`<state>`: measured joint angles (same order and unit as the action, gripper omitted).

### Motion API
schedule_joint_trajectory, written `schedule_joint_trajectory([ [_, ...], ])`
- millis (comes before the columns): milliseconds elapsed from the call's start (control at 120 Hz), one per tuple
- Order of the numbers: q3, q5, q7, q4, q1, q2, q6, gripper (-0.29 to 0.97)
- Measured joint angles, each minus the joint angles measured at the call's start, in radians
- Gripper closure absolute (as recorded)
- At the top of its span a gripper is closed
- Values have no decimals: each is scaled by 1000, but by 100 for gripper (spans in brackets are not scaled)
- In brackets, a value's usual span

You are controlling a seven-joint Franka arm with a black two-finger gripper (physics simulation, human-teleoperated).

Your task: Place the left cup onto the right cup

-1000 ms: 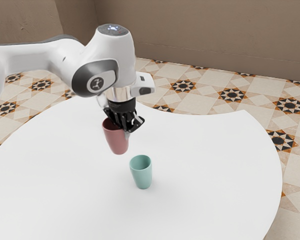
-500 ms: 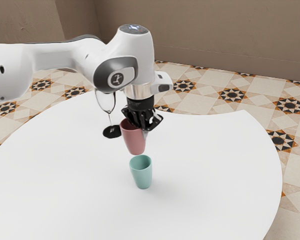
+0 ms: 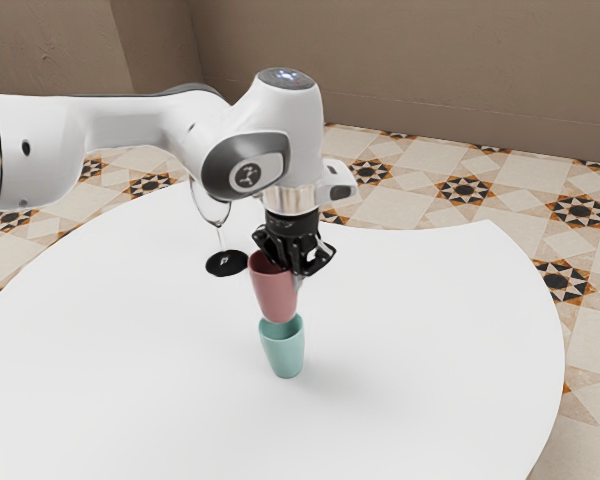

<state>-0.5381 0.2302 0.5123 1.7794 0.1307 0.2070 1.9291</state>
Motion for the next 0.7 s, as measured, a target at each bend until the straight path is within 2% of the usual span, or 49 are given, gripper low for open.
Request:
schedule_joint_trajectory([
  [700,2,35,83,-1,-4,61,46,78],
])
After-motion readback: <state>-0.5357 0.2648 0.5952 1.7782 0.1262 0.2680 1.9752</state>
